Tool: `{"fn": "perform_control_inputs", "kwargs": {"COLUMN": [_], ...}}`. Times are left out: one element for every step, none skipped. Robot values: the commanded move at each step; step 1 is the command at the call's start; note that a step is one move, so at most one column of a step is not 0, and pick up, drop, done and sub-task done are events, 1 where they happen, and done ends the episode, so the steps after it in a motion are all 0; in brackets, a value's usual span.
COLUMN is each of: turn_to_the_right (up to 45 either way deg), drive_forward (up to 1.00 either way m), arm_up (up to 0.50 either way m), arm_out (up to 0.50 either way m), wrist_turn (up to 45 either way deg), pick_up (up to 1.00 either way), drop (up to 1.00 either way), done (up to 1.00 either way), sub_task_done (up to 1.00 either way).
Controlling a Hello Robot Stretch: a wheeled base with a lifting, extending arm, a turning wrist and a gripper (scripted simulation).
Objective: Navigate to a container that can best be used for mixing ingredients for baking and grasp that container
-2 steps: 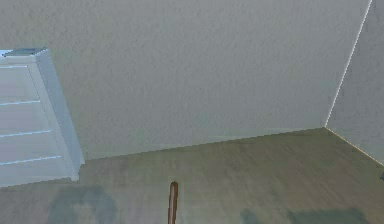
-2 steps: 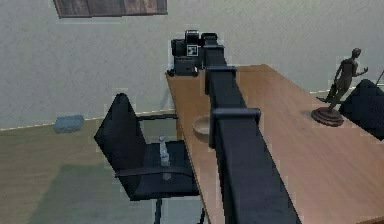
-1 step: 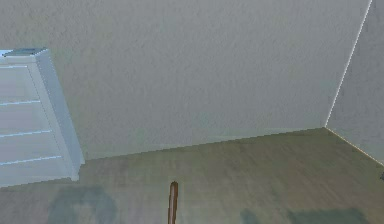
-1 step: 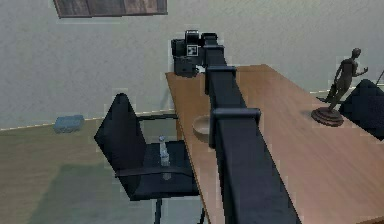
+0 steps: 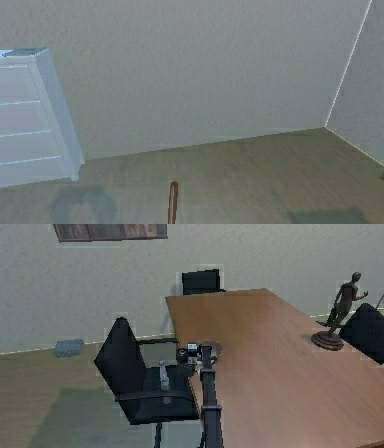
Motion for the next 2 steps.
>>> {"fn": "perform_control_inputs", "kwargs": {"turn_to_the_right": [0.0, 0.0], "drive_forward": [0.0, 0.0], "arm_up": [0.0, 0.1], "arm_out": [0.0, 0.0], "wrist_turn": [0.0, 0.0], "pick_up": [1.0, 0.0], "drop": [0.0, 0.0], "done": [0.0, 0.0], "sub_task_done": [0.0, 0.0]}}
